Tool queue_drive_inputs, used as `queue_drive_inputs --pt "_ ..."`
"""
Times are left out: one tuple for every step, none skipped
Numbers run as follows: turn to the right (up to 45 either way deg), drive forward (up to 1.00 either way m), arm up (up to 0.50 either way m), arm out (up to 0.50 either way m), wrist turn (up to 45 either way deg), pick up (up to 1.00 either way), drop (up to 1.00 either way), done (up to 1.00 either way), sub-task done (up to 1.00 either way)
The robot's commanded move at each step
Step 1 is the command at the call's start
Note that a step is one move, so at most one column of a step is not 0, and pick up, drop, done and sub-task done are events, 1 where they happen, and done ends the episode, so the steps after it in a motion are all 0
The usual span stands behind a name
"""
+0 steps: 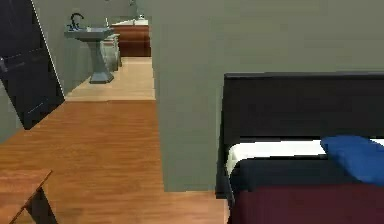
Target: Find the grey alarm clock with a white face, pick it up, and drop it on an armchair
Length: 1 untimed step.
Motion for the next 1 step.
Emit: queue_drive_inputs --pt "-45.0 0.00 0.00 0.00 0.0 0.00 0.00 0.00 0.00"
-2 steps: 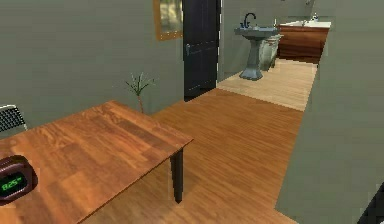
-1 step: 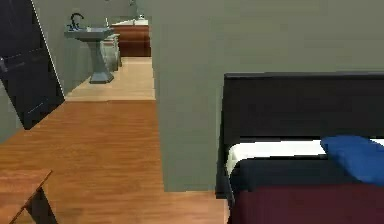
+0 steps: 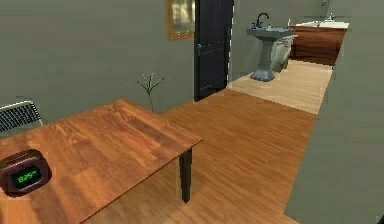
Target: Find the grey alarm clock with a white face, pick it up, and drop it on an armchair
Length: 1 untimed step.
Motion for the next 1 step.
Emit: queue_drive_inputs --pt "45.0 0.00 0.00 0.00 0.0 0.00 0.00 0.00 0.00"
